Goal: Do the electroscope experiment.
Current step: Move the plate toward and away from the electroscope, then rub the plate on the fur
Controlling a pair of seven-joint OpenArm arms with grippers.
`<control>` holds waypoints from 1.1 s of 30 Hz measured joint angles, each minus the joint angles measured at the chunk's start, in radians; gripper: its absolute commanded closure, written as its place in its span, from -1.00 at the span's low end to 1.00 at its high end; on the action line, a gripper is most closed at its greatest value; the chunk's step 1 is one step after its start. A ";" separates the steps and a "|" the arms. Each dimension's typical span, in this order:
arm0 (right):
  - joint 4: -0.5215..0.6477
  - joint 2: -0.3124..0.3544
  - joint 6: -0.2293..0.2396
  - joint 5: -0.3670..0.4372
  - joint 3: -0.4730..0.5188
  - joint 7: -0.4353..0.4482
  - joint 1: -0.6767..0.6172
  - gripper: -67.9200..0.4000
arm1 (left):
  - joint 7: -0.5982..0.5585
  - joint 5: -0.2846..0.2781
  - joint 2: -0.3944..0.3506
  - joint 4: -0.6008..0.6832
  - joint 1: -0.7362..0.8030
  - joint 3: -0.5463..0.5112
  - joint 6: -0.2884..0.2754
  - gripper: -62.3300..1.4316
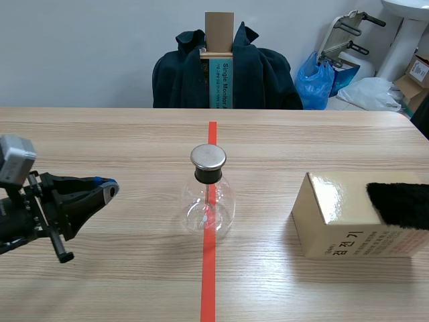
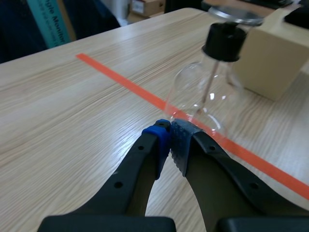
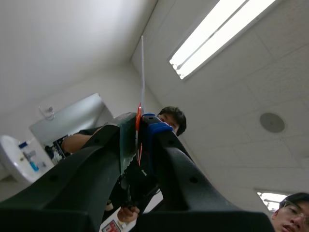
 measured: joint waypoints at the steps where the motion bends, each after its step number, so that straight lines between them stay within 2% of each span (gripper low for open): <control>1: 0.000 0.000 0.000 0.000 0.024 0.000 -0.029 0.97 | -0.002 0.000 -0.018 0.029 0.017 -0.010 -0.010 0.84; 4: 0.000 0.000 0.013 0.021 0.091 0.000 -0.115 0.97 | -0.003 -0.003 -0.066 0.126 0.080 -0.039 -0.010 0.84; 7: 0.000 0.000 0.075 0.071 0.117 -0.001 -0.197 0.97 | -0.003 -0.003 -0.101 0.230 0.159 -0.082 -0.010 0.84; 12: -0.037 0.000 0.074 0.127 0.118 0.000 -0.288 0.97 | 0.002 -0.003 -0.138 0.388 0.309 -0.183 0.006 0.84; 16: -0.128 0.000 0.076 0.122 0.114 0.043 -0.304 0.97 | 0.041 -0.003 -0.157 0.509 0.437 -0.278 0.019 0.84; 19: -0.230 0.000 0.091 0.117 0.106 0.082 -0.303 0.97 | 0.060 -0.001 -0.161 0.598 0.546 -0.353 0.072 0.84; 22: -0.345 -0.001 0.089 0.072 0.084 0.131 -0.297 0.97 | 0.061 0.000 -0.161 0.683 0.658 -0.439 0.097 0.84; 23: -0.380 -0.001 0.080 0.056 0.074 0.137 -0.291 0.97 | 0.062 0.000 -0.161 0.711 0.694 -0.469 0.106 0.84; 26: -0.461 -0.003 0.014 0.055 0.044 0.171 -0.253 0.97 | 0.109 0.001 -0.161 0.793 0.788 -0.539 0.158 0.81; 30: -0.529 -0.003 -0.047 0.014 -0.008 0.166 -0.178 0.97 | 0.110 0.030 -0.161 0.850 0.854 -0.560 0.189 0.80; 33: -0.583 -0.003 -0.110 0.002 -0.056 0.170 -0.144 0.97 | 0.118 0.030 -0.161 0.848 0.850 -0.559 0.191 0.53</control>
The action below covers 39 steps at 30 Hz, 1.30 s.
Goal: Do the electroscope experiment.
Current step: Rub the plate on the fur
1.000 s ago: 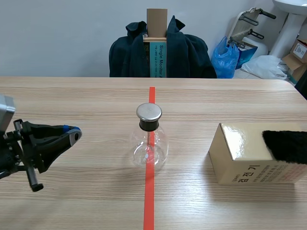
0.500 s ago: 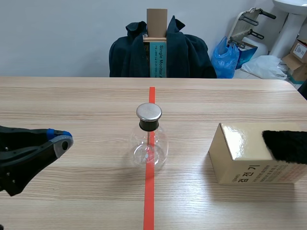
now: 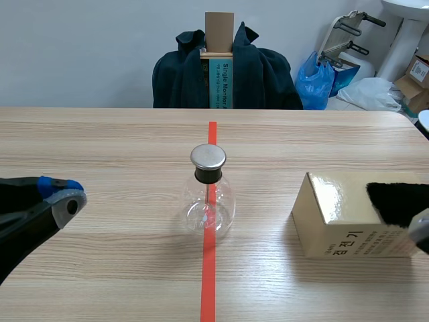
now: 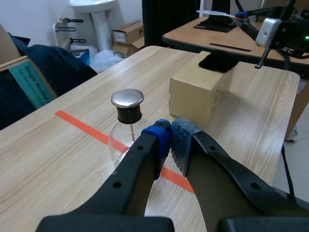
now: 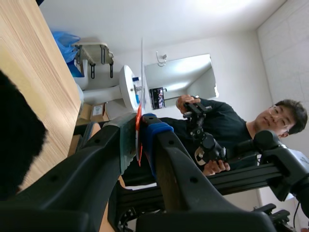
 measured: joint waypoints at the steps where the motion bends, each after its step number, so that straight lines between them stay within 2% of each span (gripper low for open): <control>1: -0.019 0.000 -0.013 -0.011 -0.013 0.000 0.005 0.97 | 0.017 0.001 0.000 -0.002 -0.003 0.000 0.000 0.39; 3: -0.059 0.000 -0.033 -0.026 -0.035 0.004 0.007 0.97 | 0.034 0.001 0.000 -0.006 -0.008 0.000 0.000 0.03; 6: -0.112 0.000 -0.031 -0.039 -0.052 0.003 0.005 0.97 | 0.034 0.005 0.000 -0.011 -0.013 0.002 0.000 -0.63; 7: -0.127 0.000 -0.031 -0.046 -0.052 0.003 0.005 0.97 | 0.033 0.005 0.000 -0.011 -0.014 0.002 0.000 -0.80; 9: -0.152 0.000 -0.032 -0.052 -0.052 0.003 0.004 0.97 | 0.034 0.011 0.000 -0.012 -0.016 0.002 0.013 -0.99; 14: -0.183 0.000 -0.032 -0.052 -0.051 0.003 0.004 0.97 | 0.034 0.043 0.000 -0.012 -0.016 0.002 0.070 -1.00; 26: -0.183 0.000 -0.032 -0.079 -0.051 0.008 -0.056 0.97 | 0.103 0.057 0.000 -0.013 -0.016 -0.014 0.071 -1.00; 35: -0.183 0.000 -0.032 -0.082 -0.051 0.021 -0.076 0.97 | 0.105 0.076 0.000 -0.013 -0.016 -0.014 0.071 -1.00; 39: -0.183 0.000 -0.032 -0.086 -0.055 0.119 -0.076 0.97 | 0.105 0.076 0.000 -0.013 -0.016 -0.014 0.071 -1.00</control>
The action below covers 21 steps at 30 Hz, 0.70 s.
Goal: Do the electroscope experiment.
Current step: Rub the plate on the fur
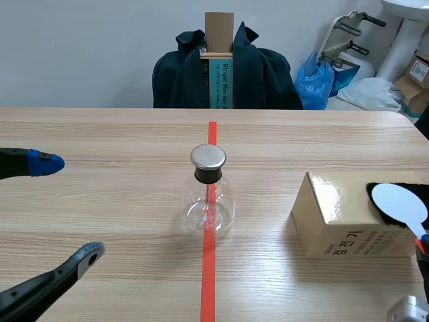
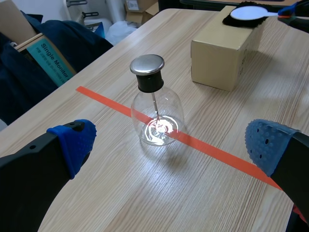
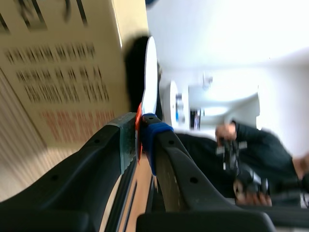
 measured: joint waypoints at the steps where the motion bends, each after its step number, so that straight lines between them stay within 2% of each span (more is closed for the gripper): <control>1: 0.000 0.000 0.000 0.001 -0.006 -0.005 0.000 0.97 | 0.000 0.000 0.000 0.000 0.000 0.000 0.000 -1.00; 5: 0.000 0.000 0.000 -0.003 -0.006 -0.106 0.000 0.97 | 0.004 0.000 0.000 0.000 0.000 0.000 0.000 -1.00; 8: 0.000 0.001 0.000 -0.002 0.028 -0.120 0.000 0.97 | 0.007 0.000 0.000 0.000 0.000 0.000 0.000 -1.00; 9: 0.000 0.003 0.000 0.004 0.032 -0.105 0.000 0.97 | 0.007 0.000 0.000 0.000 0.000 0.000 0.000 -1.00; 11: 0.000 0.006 0.000 0.000 0.028 -0.015 0.000 0.97 | 0.007 0.000 0.000 0.000 0.000 0.000 0.000 -1.00; 13: 0.000 0.002 0.000 -0.015 0.003 0.008 0.000 0.97 | 0.007 0.000 0.000 0.000 0.000 0.000 0.000 -1.00; 14: 0.000 -0.003 0.000 -0.016 -0.005 -0.011 0.000 0.97 | 0.007 0.000 0.000 0.000 0.000 0.000 0.000 -1.00; 17: 0.000 -0.004 0.000 -0.018 0.001 -0.143 0.000 0.97 | 0.007 0.000 0.000 0.000 0.000 0.000 0.000 -1.00; 18: 0.000 -0.002 0.000 -0.018 0.012 -0.155 0.000 0.97 | 0.007 0.000 0.000 0.000 0.000 0.000 0.000 -1.00; 21: 0.000 0.006 0.000 -0.019 0.023 -0.056 0.000 0.97 | 0.007 0.000 0.000 0.000 0.000 0.000 0.000 -1.00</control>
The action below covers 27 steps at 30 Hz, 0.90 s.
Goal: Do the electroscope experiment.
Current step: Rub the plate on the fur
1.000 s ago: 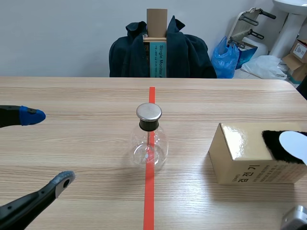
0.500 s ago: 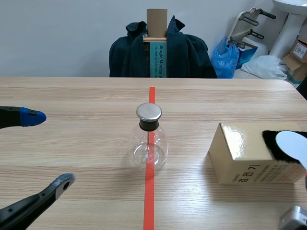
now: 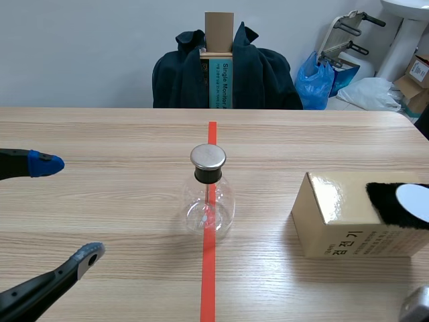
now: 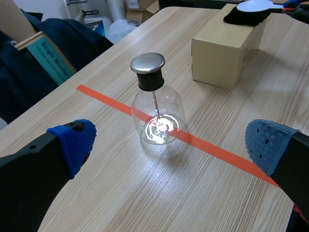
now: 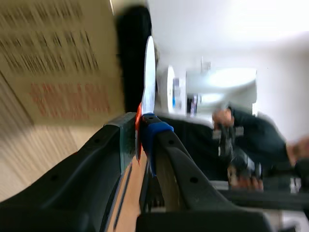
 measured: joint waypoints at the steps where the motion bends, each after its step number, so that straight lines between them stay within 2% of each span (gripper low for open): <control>1: 0.000 -0.001 0.000 -0.015 -0.010 0.026 0.000 0.97 | 0.000 0.000 0.000 0.000 0.000 0.000 0.000 -1.00; 3: 0.001 -0.006 0.000 -0.045 -0.032 -0.006 0.000 0.97 | 0.000 0.000 0.000 0.000 0.000 0.000 0.000 -1.00; 6: 0.001 -0.011 0.000 -0.038 -0.025 -0.155 0.000 0.97 | 0.000 0.000 0.000 0.000 0.000 0.000 0.000 -1.00; 7: 0.001 -0.010 0.000 -0.032 -0.010 -0.171 0.000 0.97 | 0.000 0.000 0.000 0.000 0.000 0.000 0.000 -1.00; 9: 0.001 0.000 0.000 -0.029 0.012 -0.143 0.000 0.97 | 0.000 0.000 0.000 0.000 0.000 0.000 0.000 -1.00; 12: 0.001 0.006 0.000 -0.124 0.004 -0.014 0.005 0.97 | 0.000 0.000 0.000 0.000 0.000 0.000 0.000 -1.00; 14: 0.003 -0.009 0.000 -0.134 -0.023 -0.049 0.006 0.97 | 0.000 0.000 0.000 0.000 0.000 0.000 0.000 -1.00; 17: 0.005 -0.026 0.000 -0.123 -0.025 -0.226 0.005 0.97 | 0.000 0.000 0.000 0.000 0.000 0.000 0.000 -1.00; 18: 0.005 -0.025 0.000 -0.109 -0.014 -0.246 0.006 0.97 | 0.000 0.000 0.000 0.000 0.000 0.000 0.000 -1.00; 19: 0.005 -0.023 0.000 -0.108 -0.001 -0.239 0.006 0.97 | 0.000 0.000 0.000 0.000 0.000 0.000 0.000 -1.00; 21: 0.005 -0.011 0.000 -0.126 0.010 -0.162 0.005 0.97 | 0.000 0.000 0.000 0.000 0.000 0.000 0.000 -1.00; 23: 0.005 -0.008 0.000 -0.197 0.010 -0.076 0.006 0.97 | 0.000 0.000 0.000 0.000 0.000 0.000 0.000 -1.00; 25: 0.005 -0.018 -0.003 -0.206 0.000 -0.106 0.008 0.97 | 0.000 0.000 0.000 0.000 0.000 0.000 0.000 -1.00; 27: 0.005 -0.025 -0.003 -0.194 -0.003 -0.217 0.008 0.97 | 0.000 0.000 0.000 0.000 0.000 0.000 0.000 -1.00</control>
